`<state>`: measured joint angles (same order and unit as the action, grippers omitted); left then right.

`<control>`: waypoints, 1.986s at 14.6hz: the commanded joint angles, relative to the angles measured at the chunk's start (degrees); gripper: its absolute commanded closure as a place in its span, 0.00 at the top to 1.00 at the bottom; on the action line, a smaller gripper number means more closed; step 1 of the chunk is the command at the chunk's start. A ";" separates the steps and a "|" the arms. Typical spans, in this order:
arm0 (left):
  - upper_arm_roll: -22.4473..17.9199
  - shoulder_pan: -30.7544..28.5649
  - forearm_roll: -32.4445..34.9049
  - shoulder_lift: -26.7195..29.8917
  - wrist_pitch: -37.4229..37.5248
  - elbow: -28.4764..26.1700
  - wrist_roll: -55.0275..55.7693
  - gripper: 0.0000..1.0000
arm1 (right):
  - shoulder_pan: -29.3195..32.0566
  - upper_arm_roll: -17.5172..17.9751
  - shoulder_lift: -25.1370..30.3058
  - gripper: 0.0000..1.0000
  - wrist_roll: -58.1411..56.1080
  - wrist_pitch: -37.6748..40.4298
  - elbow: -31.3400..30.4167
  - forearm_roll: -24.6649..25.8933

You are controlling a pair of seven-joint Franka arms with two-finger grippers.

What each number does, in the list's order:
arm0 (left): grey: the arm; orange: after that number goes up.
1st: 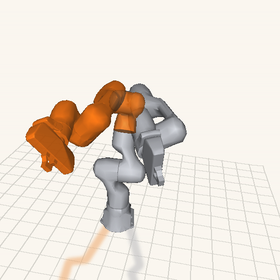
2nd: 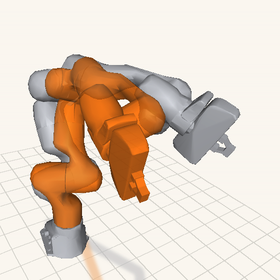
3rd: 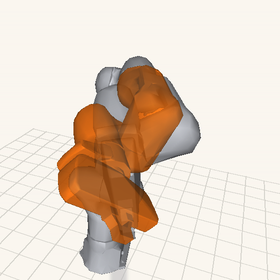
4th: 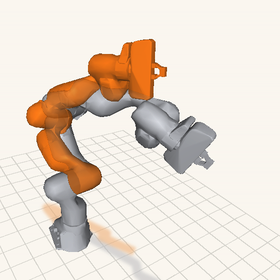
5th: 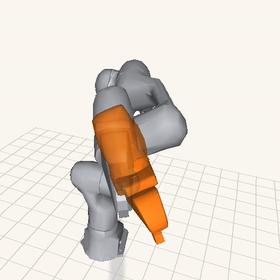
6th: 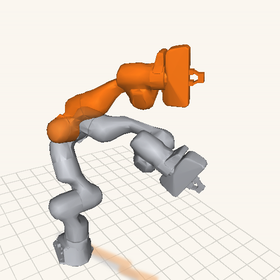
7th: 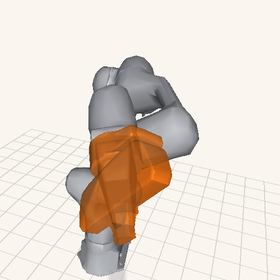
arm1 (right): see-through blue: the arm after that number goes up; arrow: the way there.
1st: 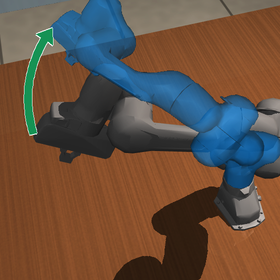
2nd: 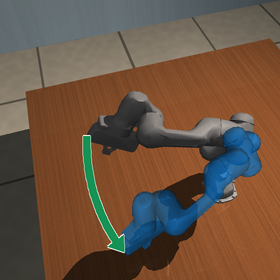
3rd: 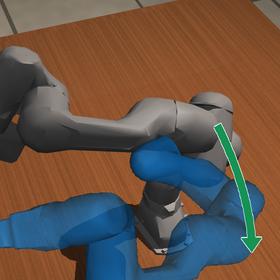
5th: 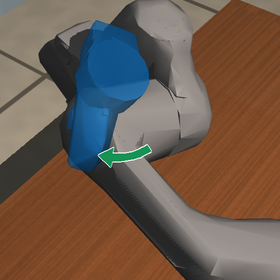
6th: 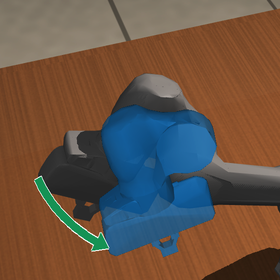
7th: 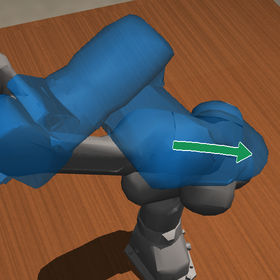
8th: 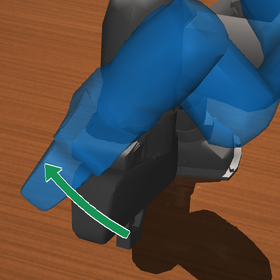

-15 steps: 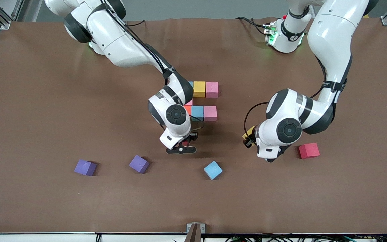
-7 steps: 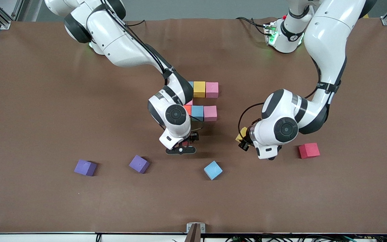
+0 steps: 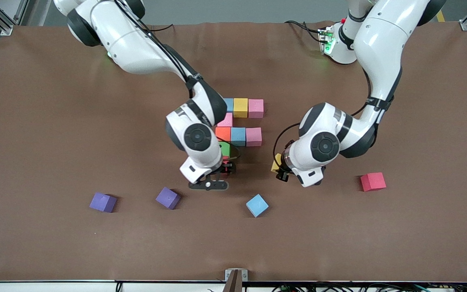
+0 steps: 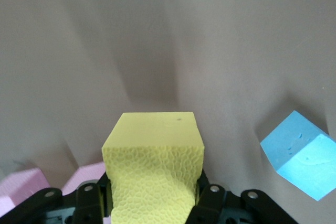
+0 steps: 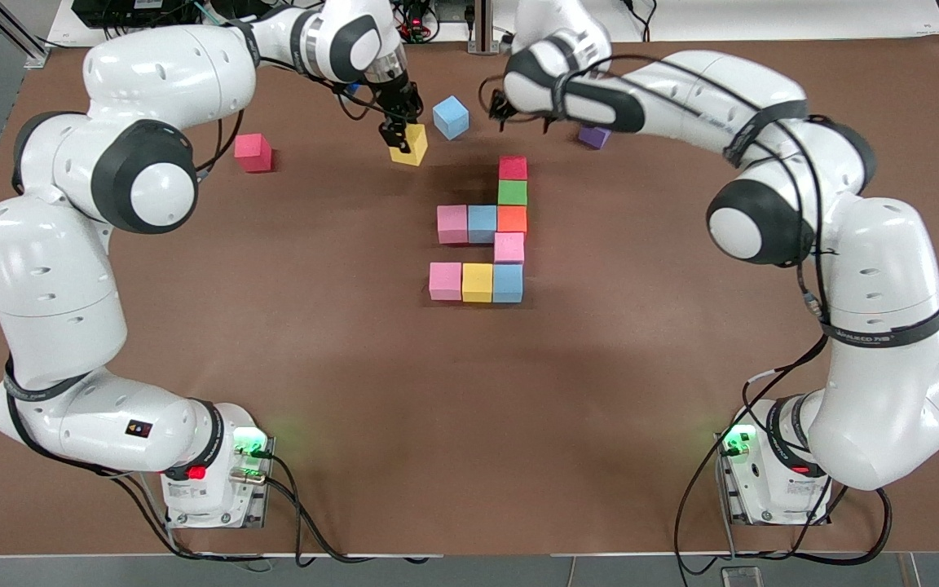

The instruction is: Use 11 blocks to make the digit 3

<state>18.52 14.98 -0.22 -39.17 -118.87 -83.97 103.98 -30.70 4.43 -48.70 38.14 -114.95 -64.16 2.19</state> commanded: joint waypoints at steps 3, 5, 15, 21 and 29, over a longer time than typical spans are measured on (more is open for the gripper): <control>-0.76 5.31 5.04 -1.87 -6.27 0.03 14.82 0.17 | 5.20 -0.56 6.68 1.00 -0.17 9.63 -2.19 0.00; -0.76 7.25 7.51 -3.19 -9.09 0.03 20.98 0.18 | 6.88 -0.57 7.21 1.00 -2.97 10.62 -2.28 -0.17; -4.10 14.90 7.60 -8.72 -18.42 2.22 31.20 0.18 | 19.62 -0.65 24.59 1.00 -23.81 16.86 -18.69 -0.08; -4.37 15.87 7.78 -10.13 -18.42 3.63 30.76 0.18 | 23.49 -0.74 33.14 1.00 -25.84 17.38 -26.62 0.09; -5.07 16.40 8.05 -12.07 -18.33 7.76 29.00 0.18 | 25.17 -0.74 34.64 1.00 -25.84 18.27 -26.36 0.80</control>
<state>14.05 30.56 6.96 -49.37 -137.16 -79.12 133.26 -6.44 2.91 -16.51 12.88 -96.25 -88.29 2.41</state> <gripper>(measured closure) 0.432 0.000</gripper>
